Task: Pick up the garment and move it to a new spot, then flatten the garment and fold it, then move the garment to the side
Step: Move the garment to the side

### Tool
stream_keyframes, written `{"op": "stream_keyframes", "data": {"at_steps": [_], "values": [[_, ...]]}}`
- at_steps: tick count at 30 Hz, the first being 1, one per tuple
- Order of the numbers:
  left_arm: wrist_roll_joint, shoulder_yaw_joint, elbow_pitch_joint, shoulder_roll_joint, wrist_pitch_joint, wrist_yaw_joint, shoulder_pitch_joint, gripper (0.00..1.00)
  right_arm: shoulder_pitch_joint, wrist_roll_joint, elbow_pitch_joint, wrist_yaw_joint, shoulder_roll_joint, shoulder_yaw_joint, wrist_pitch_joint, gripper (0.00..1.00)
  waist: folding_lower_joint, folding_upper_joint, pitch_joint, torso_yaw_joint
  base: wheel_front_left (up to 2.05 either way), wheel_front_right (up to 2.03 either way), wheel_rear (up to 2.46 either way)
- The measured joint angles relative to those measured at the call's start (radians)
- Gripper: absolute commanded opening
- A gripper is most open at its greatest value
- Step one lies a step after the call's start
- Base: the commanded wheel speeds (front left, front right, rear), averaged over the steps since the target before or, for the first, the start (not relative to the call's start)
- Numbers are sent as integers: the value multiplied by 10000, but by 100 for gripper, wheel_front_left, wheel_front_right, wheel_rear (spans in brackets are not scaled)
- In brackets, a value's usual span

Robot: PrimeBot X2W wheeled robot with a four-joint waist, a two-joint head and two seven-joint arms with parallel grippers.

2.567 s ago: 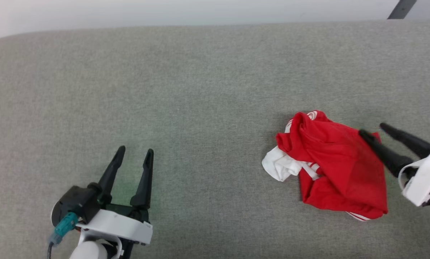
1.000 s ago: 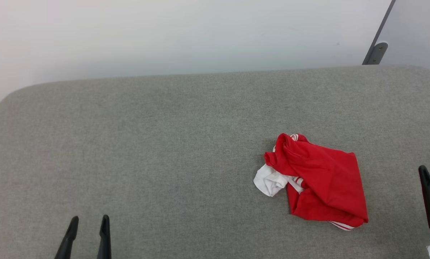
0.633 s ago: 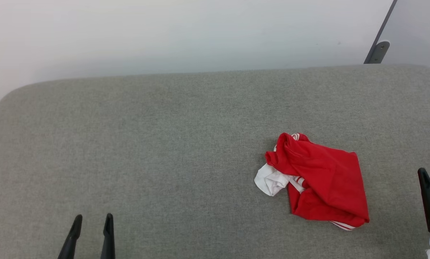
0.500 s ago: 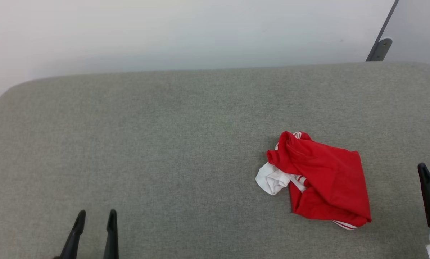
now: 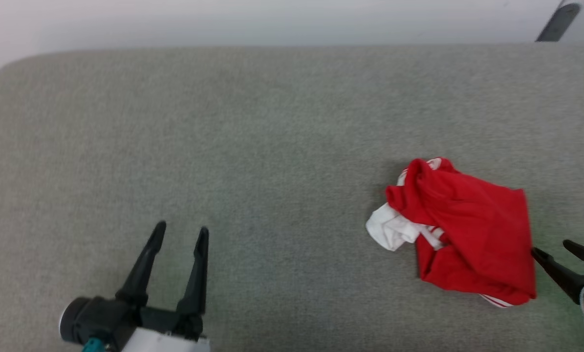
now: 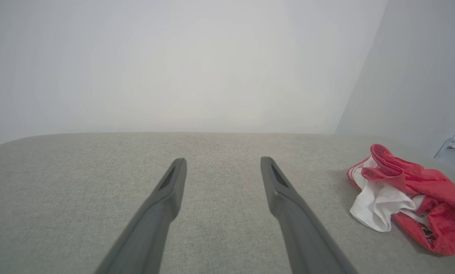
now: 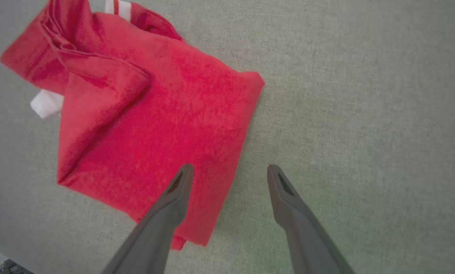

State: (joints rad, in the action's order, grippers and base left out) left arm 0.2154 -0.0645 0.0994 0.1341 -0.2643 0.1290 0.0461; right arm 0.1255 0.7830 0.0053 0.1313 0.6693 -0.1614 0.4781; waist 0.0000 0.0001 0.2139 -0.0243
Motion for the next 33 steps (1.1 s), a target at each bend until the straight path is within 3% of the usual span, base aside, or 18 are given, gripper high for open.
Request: {"op": "stream_keyframes", "data": {"at_steps": [4,8,16,17,18,19,28,33], "values": [[2,-247,-88,-98,0,0,-627,100,356,725,-44,0,451,357,1499,100,0,0,436,262,0,0,0],[6,-489,-123,-257,0,0,-1106,100,737,895,-2,2,378,495,2629,100,0,0,920,479,0,0,0],[-337,-836,-650,-347,0,0,-1956,100,1312,276,130,2,-2,347,3465,100,0,-1,1895,805,0,0,0],[-403,-882,-734,-349,0,0,-2056,100,1321,184,102,2,-35,353,3467,79,0,-1,1993,836,0,0,0],[-435,-882,-775,-362,0,0,-2139,100,1343,140,79,2,-58,362,3463,19,0,0,2086,862,0,0,0],[-493,-880,-779,-360,0,0,-2227,100,1360,136,73,2,-94,384,3436,0,0,-1,2167,882,0,0,0],[-487,-1068,-35,46,0,0,-2754,100,1564,167,111,52,-738,871,2050,0,0,0,2445,449,0,0,0],[-591,-1490,128,577,0,0,-3136,100,1735,69,489,4,-378,1473,1214,0,0,0,2497,-176,0,0,0]]}}
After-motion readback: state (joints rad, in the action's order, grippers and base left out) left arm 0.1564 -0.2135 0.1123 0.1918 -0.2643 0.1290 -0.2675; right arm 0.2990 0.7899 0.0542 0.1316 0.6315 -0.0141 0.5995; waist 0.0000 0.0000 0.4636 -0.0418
